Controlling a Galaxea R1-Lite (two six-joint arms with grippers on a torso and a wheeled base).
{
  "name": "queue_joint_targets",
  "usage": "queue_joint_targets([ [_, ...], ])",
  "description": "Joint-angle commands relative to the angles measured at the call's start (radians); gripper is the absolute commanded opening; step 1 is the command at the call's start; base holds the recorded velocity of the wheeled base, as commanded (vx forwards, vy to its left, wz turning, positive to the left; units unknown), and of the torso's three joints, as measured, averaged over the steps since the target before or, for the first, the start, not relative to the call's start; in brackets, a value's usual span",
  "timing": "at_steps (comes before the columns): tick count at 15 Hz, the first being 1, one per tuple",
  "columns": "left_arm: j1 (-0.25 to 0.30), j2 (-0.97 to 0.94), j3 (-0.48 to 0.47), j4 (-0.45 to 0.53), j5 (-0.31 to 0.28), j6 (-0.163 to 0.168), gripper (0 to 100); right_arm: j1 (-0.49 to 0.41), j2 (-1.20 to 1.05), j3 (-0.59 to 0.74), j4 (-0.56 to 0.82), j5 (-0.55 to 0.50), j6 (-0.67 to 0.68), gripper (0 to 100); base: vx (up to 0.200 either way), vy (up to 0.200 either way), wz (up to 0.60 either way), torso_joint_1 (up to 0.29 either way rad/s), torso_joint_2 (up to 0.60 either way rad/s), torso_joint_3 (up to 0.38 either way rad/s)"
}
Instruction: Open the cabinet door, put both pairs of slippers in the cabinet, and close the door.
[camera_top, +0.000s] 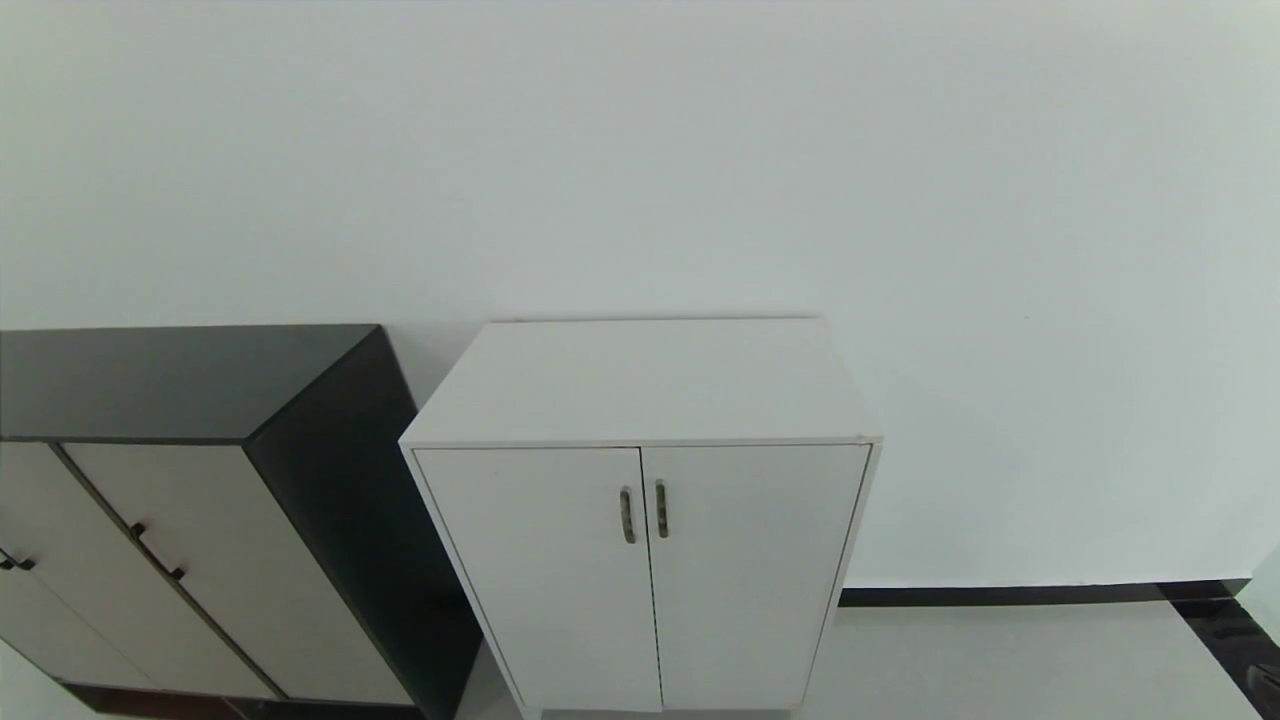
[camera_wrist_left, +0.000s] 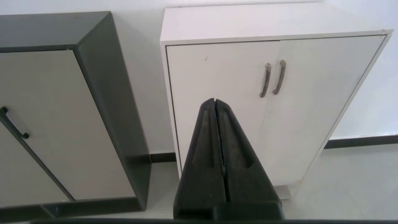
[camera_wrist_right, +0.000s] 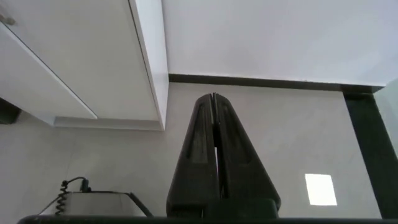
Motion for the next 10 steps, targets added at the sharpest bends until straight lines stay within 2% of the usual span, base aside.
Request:
queue_joint_targets([
  [1,0.000,0.000,0.000,0.000,0.000,0.000,0,-0.012,-0.481,-0.016,0.352,0.012,0.000,0,0.000,0.000,0.00,0.000,0.00,0.000],
  [5,0.000,0.000,0.000,0.000,-0.002,0.000,0,-0.039,-0.576,0.016,0.375,0.222,0.000,0,0.000,0.000,0.00,0.000,0.00,0.000],
  [8,0.000,0.000,0.000,0.000,-0.002,0.000,0,-0.047,-0.568,0.036,0.360,0.239,-0.008,0,0.000,0.000,0.00,0.000,0.00,0.000],
  [10,0.000,0.000,0.000,0.000,-0.002,0.000,0,-0.082,-0.564,0.036,0.360,0.239,-0.008,0,0.000,0.000,0.00,0.000,0.00,0.000],
])
